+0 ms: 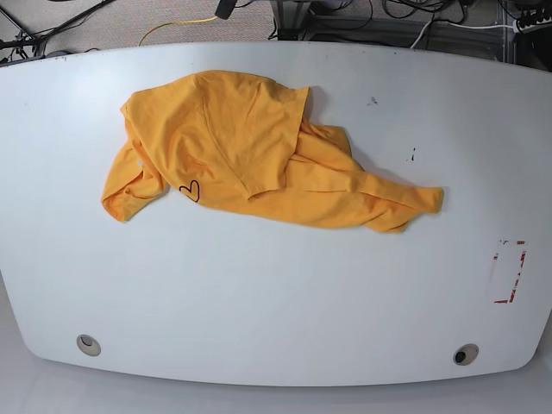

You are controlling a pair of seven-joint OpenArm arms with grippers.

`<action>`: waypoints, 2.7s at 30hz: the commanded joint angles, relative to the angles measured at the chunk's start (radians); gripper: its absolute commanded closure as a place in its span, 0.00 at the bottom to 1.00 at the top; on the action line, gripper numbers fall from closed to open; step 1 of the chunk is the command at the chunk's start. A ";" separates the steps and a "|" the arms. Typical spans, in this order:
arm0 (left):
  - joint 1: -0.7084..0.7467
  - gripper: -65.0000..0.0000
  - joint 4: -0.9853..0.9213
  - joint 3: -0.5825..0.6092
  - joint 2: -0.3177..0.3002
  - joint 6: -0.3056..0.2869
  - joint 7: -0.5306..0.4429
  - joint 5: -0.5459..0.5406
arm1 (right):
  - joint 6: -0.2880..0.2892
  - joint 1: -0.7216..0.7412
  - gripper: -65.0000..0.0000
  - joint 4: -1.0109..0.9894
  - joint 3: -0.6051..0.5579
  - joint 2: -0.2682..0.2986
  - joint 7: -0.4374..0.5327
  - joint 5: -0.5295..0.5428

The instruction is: Fold the T-shirt properly

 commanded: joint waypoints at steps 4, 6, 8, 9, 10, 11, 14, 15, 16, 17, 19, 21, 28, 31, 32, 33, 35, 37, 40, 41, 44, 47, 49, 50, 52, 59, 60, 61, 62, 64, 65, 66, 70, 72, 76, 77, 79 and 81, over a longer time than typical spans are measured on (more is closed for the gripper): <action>0.119 0.37 0.155 -0.062 -0.005 -0.003 -0.010 -0.003 | 0.053 -0.099 0.84 0.212 0.004 0.007 -0.073 0.082; 0.156 0.37 0.223 -0.085 -0.005 -0.003 -0.010 -0.003 | 0.054 -0.128 0.84 0.290 0.004 0.007 -0.096 0.082; 0.185 0.37 0.272 -0.104 -0.002 -0.003 -0.010 -0.003 | 0.054 -0.150 0.84 0.353 0.004 0.007 -0.108 0.082; 0.200 0.37 0.296 -0.111 -0.002 -0.003 -0.010 -0.003 | 0.054 -0.159 0.84 0.384 0.004 0.007 -0.117 0.084; 0.214 0.37 0.323 -0.120 -0.002 -0.003 -0.010 -0.003 | 0.054 -0.165 0.84 0.410 0.004 0.007 -0.128 0.084; 0.223 0.37 0.349 -0.130 -0.002 -0.003 -0.010 -0.003 | 0.054 -0.171 0.84 0.440 0.004 0.006 -0.140 0.084; 0.257 0.37 0.444 -0.162 0.004 -0.003 -0.010 -0.003 | 0.054 -0.176 0.84 0.525 0.004 0.006 -0.174 0.084; 0.268 0.37 0.471 -0.168 0.006 -0.003 -0.010 -0.005 | 0.054 -0.176 0.84 0.546 0.004 0.006 -0.179 0.084; 0.279 0.37 0.502 -0.174 0.007 -0.003 -0.010 -0.006 | 0.054 -0.178 0.84 0.571 0.004 0.006 -0.183 0.086; 0.283 0.37 0.525 -0.174 0.015 -0.003 -0.010 -0.012 | 0.054 -0.178 0.84 0.586 0.004 0.006 -0.183 0.086; 0.291 0.37 0.570 -0.180 0.024 -0.003 -0.010 -0.037 | 0.054 -0.175 0.84 0.615 0.006 0.007 -0.183 0.104; 0.291 0.37 0.602 -0.197 0.026 -0.003 -0.010 -0.066 | 0.054 -0.171 0.84 0.635 0.006 0.009 -0.183 0.132; 0.253 0.37 0.634 -0.208 0.022 -0.003 -0.010 -0.107 | 0.054 -0.086 0.84 0.651 0.006 0.075 -0.183 0.225; 0.225 0.29 0.639 -0.208 0.033 0.000 -0.010 -0.107 | 0.054 -0.056 0.83 0.651 0.004 0.098 -0.183 0.273; 0.217 0.24 0.639 -0.208 0.036 0.000 -0.010 -0.107 | 0.054 -0.041 0.83 0.652 0.004 0.103 -0.185 0.283; 0.208 0.19 0.639 -0.208 0.041 0.002 -0.010 -0.107 | 0.054 -0.024 0.83 0.652 0.004 0.110 -0.188 0.290; 0.188 0.12 0.640 -0.209 0.052 0.002 -0.010 -0.107 | 0.054 0.005 0.83 0.654 0.004 0.122 -0.220 0.300; 0.177 0.09 0.640 -0.209 0.068 0.002 -0.010 -0.107 | 0.056 0.037 0.83 0.654 0.004 0.132 -0.269 0.300; 0.164 0.10 0.643 -0.209 0.079 0.002 -0.014 -0.107 | 0.086 0.099 0.81 0.654 0.004 0.138 -0.338 0.300; 0.154 0.10 0.643 -0.209 0.081 0.002 -0.014 -0.107 | 0.109 0.112 0.79 0.654 0.004 0.135 -0.352 0.300; 0.116 0.10 0.643 -0.209 0.082 0.002 -0.013 -0.106 | 0.180 0.158 0.61 0.654 0.004 0.129 -0.427 0.302; 0.101 0.10 0.642 -0.209 0.084 0.002 -0.011 -0.106 | 0.221 0.185 0.49 0.654 0.004 0.109 -0.486 0.320; 0.096 0.10 0.642 -0.209 0.084 0.002 -0.011 -0.104 | 0.243 0.189 0.47 0.654 0.012 0.096 -0.510 0.360; 0.088 0.10 0.642 -0.209 0.084 0.002 -0.011 -0.104 | 0.248 0.195 0.46 0.654 0.010 0.098 -0.536 0.383; 0.058 0.10 0.642 -0.209 0.082 0.000 -0.011 -0.104 | 0.248 0.215 0.43 0.654 0.009 0.109 -0.595 0.414; -0.004 0.10 0.640 -0.209 0.078 -0.001 -0.010 -0.103 | 0.246 0.250 0.33 0.649 0.060 0.099 -0.723 0.488; -0.016 0.10 0.642 -0.209 0.078 -0.001 -0.010 -0.103 | 0.244 0.257 0.32 0.649 0.073 0.093 -0.740 0.506; -0.028 0.10 0.640 -0.209 0.078 -0.001 -0.010 -0.103 | 0.244 0.260 0.32 0.648 0.092 0.087 -0.760 0.520; -0.037 0.10 0.639 -0.209 0.076 -0.001 -0.010 -0.103 | 0.244 0.263 0.33 0.648 0.110 0.086 -0.779 0.535; -0.054 0.10 0.637 -0.209 0.076 -0.001 -0.010 -0.101 | 0.244 0.280 0.33 0.648 0.142 0.073 -0.831 0.564; -0.067 0.10 0.637 -0.209 0.076 -0.003 -0.010 -0.101 | 0.244 0.293 0.33 0.648 0.162 0.064 -0.866 0.580; -0.074 0.10 0.637 -0.209 0.076 -0.003 -0.010 -0.098 | 0.244 0.301 0.33 0.648 0.179 0.060 -0.889 0.590; -0.100 0.10 0.637 -0.206 0.079 -0.003 -0.010 -0.026 | 0.244 0.346 0.33 0.641 0.224 0.053 -0.992 0.618; -0.117 0.10 0.636 -0.203 0.081 -0.003 -0.010 0.017 | 0.246 0.366 0.33 0.641 0.253 0.046 -1.040 0.624; -0.145 0.09 0.636 -0.194 0.082 -0.003 -0.010 0.032 | 0.244 0.405 0.33 0.641 0.305 0.029 -1.072 0.638; -0.154 0.09 0.636 -0.191 0.082 -0.003 -0.010 0.034 | 0.244 0.419 0.33 0.640 0.322 0.027 -1.072 0.635; -0.168 0.09 0.636 -0.190 0.082 -0.003 -0.010 0.034 | 0.243 0.433 0.33 0.635 0.342 0.027 -1.072 0.632; -0.177 0.09 0.634 -0.190 0.082 -0.003 0.000 0.034 | 0.243 0.439 0.33 0.614 0.360 0.029 -1.079 0.636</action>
